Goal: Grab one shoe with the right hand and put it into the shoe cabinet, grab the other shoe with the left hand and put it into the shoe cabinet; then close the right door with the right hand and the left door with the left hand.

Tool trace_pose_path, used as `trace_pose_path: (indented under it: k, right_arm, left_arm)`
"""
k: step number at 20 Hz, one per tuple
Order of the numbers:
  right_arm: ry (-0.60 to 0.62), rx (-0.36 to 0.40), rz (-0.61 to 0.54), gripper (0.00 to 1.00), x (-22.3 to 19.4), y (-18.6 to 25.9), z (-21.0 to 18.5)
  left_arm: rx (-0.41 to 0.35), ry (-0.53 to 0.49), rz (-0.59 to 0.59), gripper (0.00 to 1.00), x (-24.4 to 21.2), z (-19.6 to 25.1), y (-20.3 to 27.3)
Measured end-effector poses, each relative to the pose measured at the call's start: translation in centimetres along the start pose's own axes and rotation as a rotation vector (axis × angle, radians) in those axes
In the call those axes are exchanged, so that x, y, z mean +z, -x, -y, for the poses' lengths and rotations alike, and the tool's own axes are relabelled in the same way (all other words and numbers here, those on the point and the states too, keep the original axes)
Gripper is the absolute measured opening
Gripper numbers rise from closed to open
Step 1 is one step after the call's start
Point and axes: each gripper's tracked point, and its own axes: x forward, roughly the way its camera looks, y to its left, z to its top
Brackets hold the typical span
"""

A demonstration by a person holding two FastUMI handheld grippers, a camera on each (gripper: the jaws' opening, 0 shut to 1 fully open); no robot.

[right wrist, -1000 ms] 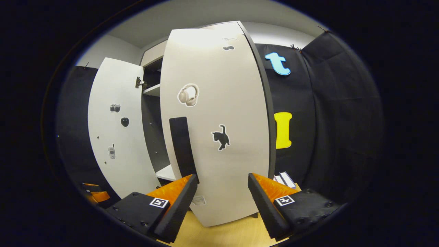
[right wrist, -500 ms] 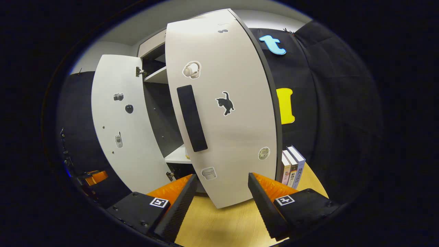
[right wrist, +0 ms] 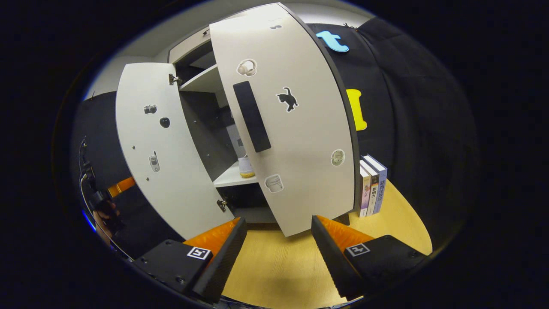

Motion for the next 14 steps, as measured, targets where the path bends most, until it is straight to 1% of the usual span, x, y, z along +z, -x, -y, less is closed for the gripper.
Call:
trace_pose_path:
  k: [2, 5, 8, 11, 14]
  right_arm:
    - [0.011, -0.016, -0.001, 0.98, -0.3, 0.8, -0.5]
    - [0.023, -0.055, 0.002, 0.98, -0.9, 1.6, 0.0]
    - [0.013, -0.098, 0.004, 0.98, -1.5, 2.0, 0.7]
    - [-0.005, -0.128, 0.003, 0.98, -1.8, 2.3, 0.9]
    - [0.000, -0.150, 0.013, 0.98, -1.7, 2.7, 1.3]
  left_arm:
    - [-0.051, 0.019, 0.014, 0.96, 1.2, 0.3, -1.2]
    - [-0.125, 0.051, 0.018, 0.96, 1.9, 1.0, -3.3]
    - [-0.192, 0.030, 0.008, 0.96, 2.1, 1.8, -4.9]
    - [-0.225, -0.036, 0.009, 0.95, 2.5, 2.2, -5.4]
    - [-0.250, -0.020, -0.006, 0.94, 2.2, 2.7, -5.6]
